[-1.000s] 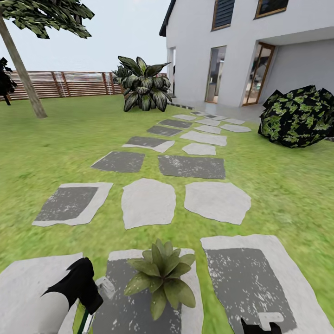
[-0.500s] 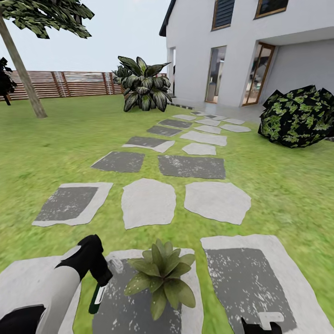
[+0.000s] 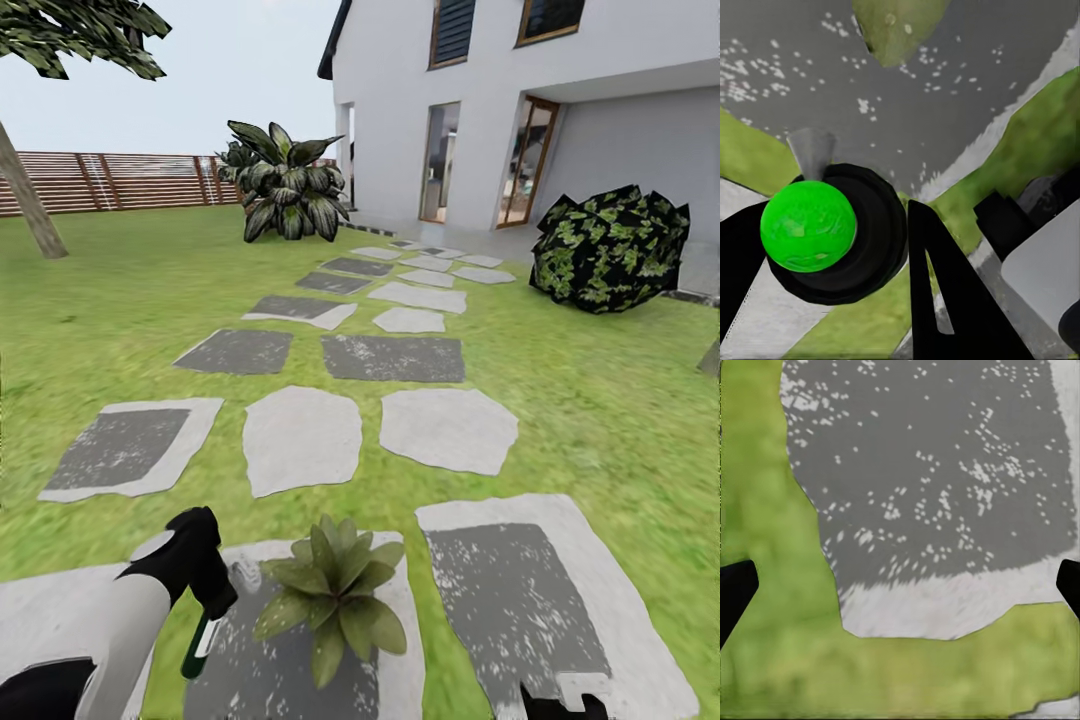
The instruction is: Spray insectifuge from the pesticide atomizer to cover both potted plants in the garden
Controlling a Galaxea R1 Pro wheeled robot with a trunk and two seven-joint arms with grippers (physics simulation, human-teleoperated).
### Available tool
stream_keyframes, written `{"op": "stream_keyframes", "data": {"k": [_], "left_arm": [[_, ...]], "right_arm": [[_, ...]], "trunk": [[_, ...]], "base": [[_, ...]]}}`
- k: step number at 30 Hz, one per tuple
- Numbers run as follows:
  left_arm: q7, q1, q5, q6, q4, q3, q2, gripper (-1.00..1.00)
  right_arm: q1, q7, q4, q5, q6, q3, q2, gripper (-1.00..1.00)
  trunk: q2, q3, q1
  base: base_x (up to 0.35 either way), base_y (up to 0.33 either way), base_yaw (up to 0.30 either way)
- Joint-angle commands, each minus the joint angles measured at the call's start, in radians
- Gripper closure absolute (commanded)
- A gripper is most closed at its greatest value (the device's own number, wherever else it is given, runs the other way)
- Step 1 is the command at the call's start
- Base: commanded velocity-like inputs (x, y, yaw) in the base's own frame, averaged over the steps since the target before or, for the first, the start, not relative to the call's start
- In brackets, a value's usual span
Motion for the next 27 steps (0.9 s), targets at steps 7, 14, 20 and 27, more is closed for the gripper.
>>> {"op": "stream_keyframes", "data": {"k": [7, 14, 20, 27], "left_arm": [[-0.006, 0.013, -0.029, 0.012, 0.006, -0.046, 0.001, 1.0], [-0.119, -0.007, -0.031, 0.093, 0.033, -0.038, 0.01, 1.0], [-0.153, 0.0, -0.059, 0.199, 0.026, -0.052, -0.006, 1.0], [-0.147, 0.018, -0.063, 0.198, 0.041, -0.052, -0.004, 1.0]], "right_arm": [[-0.001, 0.008, 0.002, 0.003, -0.003, -0.009, 0.0, -1.0], [-0.001, 0.008, 0.002, 0.003, -0.003, -0.007, 0.0, -1.0], [-0.001, 0.008, 0.003, 0.003, -0.002, -0.007, 0.0, -1.0], [-0.001, 0.008, 0.003, 0.003, -0.003, -0.007, 0.0, -1.0]], "trunk": [[0.0, -0.001, -0.001], [0.0, -0.001, -0.001], [0.0, -0.001, -0.001], [0.0, -0.001, -0.001]], "base": [[-0.103, 0.021, -0.002], [-0.002, 0.0, 0.0], [0.0, 0.0, 0.0], [0.001, 0.0, 0.0]]}}
